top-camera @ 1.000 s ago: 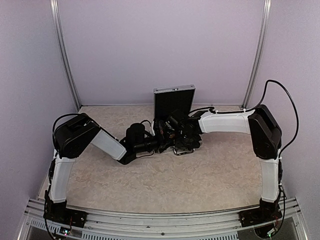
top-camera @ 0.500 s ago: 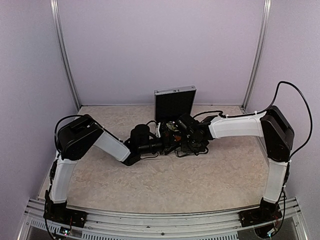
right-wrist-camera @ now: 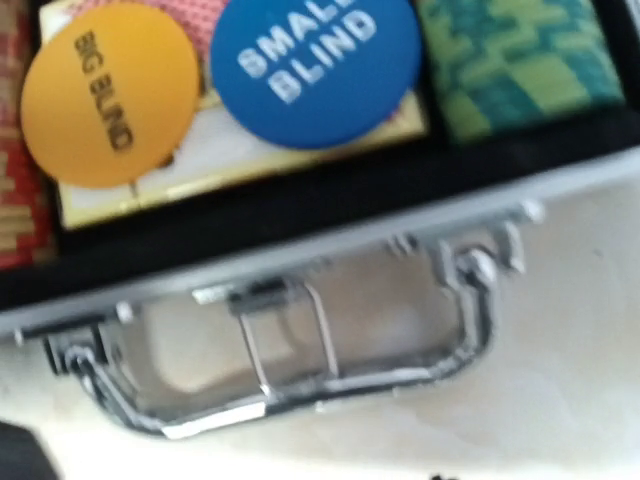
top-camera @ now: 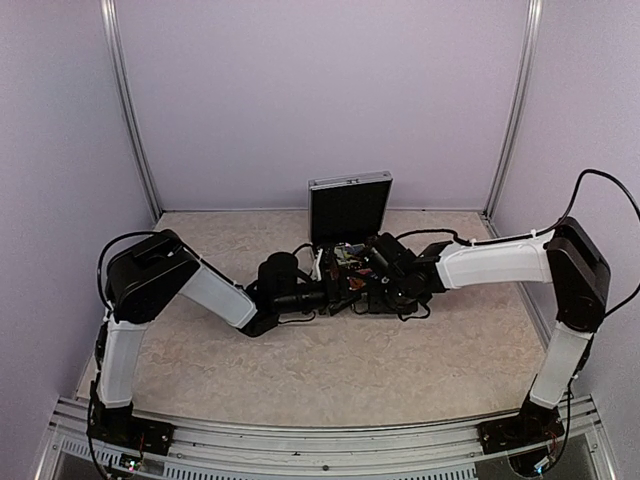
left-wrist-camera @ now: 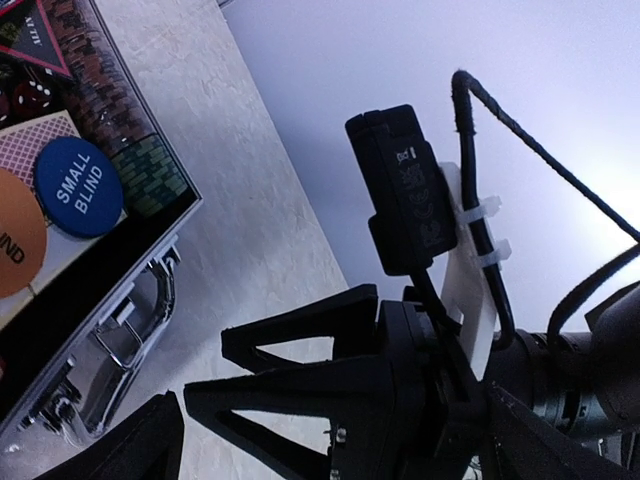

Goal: Pack up texas hold em set

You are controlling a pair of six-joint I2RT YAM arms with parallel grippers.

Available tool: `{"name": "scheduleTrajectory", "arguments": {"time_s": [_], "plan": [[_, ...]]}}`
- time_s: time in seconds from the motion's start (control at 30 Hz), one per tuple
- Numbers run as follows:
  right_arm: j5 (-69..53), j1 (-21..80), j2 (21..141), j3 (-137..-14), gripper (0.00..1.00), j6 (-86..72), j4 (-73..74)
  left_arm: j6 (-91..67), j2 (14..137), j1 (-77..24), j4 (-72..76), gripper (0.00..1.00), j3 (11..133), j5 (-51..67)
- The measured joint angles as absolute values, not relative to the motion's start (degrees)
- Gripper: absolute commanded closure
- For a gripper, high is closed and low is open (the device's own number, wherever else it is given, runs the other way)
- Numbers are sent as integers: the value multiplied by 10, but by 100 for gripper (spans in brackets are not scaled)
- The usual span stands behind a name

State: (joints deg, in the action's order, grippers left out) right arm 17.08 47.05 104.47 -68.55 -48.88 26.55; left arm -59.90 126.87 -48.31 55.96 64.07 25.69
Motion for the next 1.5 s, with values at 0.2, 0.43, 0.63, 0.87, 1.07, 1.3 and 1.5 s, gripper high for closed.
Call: {"name": "scheduleTrajectory", "arguments": {"time_s": [0.2, 0.43, 0.63, 0.87, 1.07, 1.3, 1.5], "plan": [[171, 437, 999, -654, 55, -487, 233, -600, 1238, -472, 525, 1, 586, 228], [184, 400, 1000, -663, 54, -463, 194, -604, 1235, -461, 512, 1, 557, 210], [142, 383, 1007, -646, 51, -440, 150, -604, 1235, -465, 522, 1, 552, 201], [79, 373, 1007, -592, 47, -419, 82, -609, 1242, -484, 519, 1, 565, 189], [61, 373, 976, -555, 45, -415, 79, -612, 1245, -526, 485, 1, 588, 166], [67, 373, 889, -540, 44, -422, 83, -598, 1260, -545, 365, 1, 671, 106], [73, 373, 856, -512, 42, -429, 87, -599, 1261, -563, 278, 1, 717, 46]]}}
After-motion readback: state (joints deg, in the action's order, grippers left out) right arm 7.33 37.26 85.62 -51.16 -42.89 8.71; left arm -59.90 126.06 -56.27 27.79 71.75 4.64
